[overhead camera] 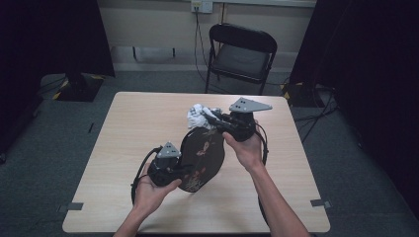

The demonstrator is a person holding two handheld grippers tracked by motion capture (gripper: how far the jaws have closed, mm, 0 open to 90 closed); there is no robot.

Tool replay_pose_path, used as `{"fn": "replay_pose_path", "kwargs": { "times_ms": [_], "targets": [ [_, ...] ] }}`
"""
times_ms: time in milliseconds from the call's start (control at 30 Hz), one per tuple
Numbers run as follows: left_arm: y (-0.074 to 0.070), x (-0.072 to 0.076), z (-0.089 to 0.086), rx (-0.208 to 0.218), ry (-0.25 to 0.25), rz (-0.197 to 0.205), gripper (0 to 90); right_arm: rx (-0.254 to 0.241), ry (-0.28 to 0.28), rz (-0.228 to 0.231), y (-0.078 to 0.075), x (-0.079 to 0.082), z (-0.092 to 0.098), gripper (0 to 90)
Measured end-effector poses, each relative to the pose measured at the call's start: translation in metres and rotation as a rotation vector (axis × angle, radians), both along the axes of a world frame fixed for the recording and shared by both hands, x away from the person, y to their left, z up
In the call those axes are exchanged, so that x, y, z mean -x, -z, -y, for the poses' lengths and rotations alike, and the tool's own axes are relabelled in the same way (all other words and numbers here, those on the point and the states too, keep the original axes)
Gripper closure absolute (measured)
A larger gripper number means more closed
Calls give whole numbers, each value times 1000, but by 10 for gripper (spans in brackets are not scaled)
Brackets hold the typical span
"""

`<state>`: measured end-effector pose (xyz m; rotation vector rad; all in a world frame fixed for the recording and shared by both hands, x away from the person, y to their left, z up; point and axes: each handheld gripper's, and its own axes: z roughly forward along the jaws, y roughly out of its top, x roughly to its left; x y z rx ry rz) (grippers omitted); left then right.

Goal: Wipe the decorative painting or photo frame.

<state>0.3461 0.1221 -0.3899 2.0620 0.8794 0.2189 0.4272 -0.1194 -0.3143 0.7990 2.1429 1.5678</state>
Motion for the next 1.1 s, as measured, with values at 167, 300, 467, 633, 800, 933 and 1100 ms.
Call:
{"fn": "replay_pose_path", "kwargs": {
  "times_ms": [167, 300, 467, 633, 800, 933, 1100],
  "targets": [
    [0, -1, -1, 1, 3, -5, 807, -20, 31, -23, 9, -6, 15, 778],
    [0, -1, 0, 5, -5, -5, 807, -37, -12, -2, 1, 1, 6, 778],
    [0, -1, 0, 8, -9, -8, 807, -21, -74, 65, -14, 18, -15, 778],
    [1, 0, 0, 11, -10, -8, 807, -22, -74, 73, -13, 20, -16, 778],
    [1, 0, 0, 15, -13, -9, 807, 27, 14, 57, -1, 10, 0, 779],
    [0, -1, 0, 4, -7, -5, 807, 7, 48, 26, 7, 3, 12, 779],
    [0, -1, 1, 6, -9, -4, 807, -32, -34, 50, -8, 15, -5, 778]
  ]
}}
